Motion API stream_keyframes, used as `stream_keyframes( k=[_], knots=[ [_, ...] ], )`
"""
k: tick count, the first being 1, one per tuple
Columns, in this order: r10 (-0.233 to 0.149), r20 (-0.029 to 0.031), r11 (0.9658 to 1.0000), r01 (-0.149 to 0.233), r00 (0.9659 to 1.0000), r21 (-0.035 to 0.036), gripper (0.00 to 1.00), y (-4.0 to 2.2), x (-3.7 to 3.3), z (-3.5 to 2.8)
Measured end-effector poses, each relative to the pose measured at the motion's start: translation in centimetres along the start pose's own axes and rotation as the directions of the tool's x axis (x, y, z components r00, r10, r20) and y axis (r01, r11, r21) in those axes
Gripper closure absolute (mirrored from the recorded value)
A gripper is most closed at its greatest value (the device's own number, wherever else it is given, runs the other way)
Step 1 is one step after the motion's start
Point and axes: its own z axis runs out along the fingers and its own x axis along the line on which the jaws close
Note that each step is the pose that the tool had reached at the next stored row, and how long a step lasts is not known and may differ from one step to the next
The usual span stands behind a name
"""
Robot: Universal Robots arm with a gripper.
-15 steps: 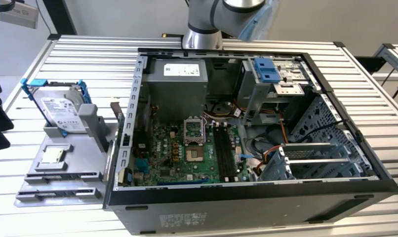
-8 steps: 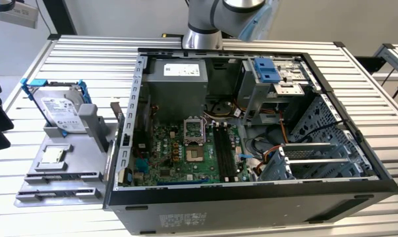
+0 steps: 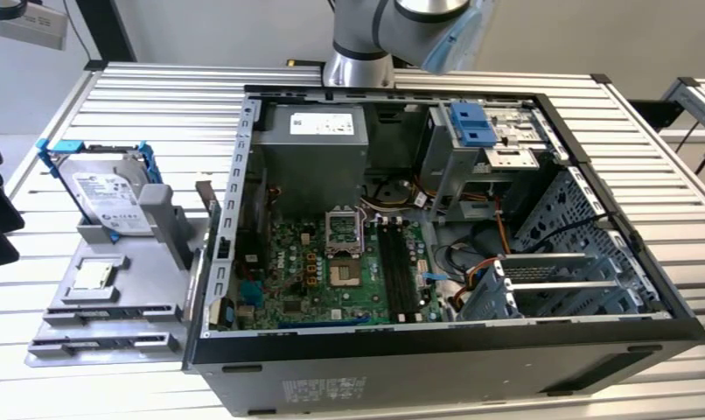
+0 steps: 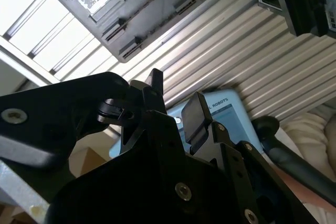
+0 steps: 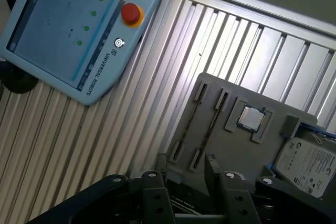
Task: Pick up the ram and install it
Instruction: 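Pick up the ram and move it above insertion slot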
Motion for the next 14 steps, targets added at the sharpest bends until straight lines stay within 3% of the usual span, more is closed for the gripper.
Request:
stream_keyframes(
  k=[14],
  knots=[
    [-0.024, -0.0012, 0.9997, 0.024, 0.9997, 0.0029, 0.0, 0.0, 0.0, 0.0]
  ],
)
